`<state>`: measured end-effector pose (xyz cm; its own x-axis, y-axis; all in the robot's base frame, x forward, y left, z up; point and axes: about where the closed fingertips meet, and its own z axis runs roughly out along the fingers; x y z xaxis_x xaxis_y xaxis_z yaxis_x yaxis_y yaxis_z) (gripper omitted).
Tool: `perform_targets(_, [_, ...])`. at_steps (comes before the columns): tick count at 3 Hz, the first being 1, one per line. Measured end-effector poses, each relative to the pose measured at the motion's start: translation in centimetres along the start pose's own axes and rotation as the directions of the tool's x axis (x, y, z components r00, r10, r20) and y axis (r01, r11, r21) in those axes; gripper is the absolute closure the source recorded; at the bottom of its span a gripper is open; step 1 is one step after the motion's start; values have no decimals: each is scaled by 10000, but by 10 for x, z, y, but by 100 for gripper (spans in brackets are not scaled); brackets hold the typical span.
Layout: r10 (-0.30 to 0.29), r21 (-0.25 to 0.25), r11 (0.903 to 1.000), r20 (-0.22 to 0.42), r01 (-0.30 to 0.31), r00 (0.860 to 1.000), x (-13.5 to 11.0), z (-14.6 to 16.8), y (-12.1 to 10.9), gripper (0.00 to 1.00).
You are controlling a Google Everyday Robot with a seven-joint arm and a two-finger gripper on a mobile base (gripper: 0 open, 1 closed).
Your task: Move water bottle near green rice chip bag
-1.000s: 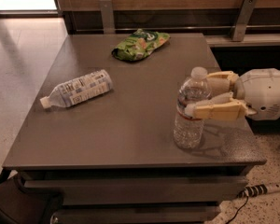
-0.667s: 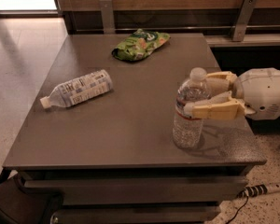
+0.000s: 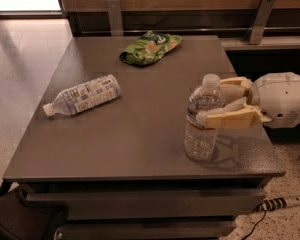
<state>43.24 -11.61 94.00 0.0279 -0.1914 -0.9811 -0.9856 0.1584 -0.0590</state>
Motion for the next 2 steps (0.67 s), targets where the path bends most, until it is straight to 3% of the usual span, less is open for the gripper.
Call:
perform_targets(1, [163,450,9989,-68,-160,9998,-6,-14,-14,100])
perform_targets(2, [356,1619,9862,34,-357,9994,-22,-50,-44,100])
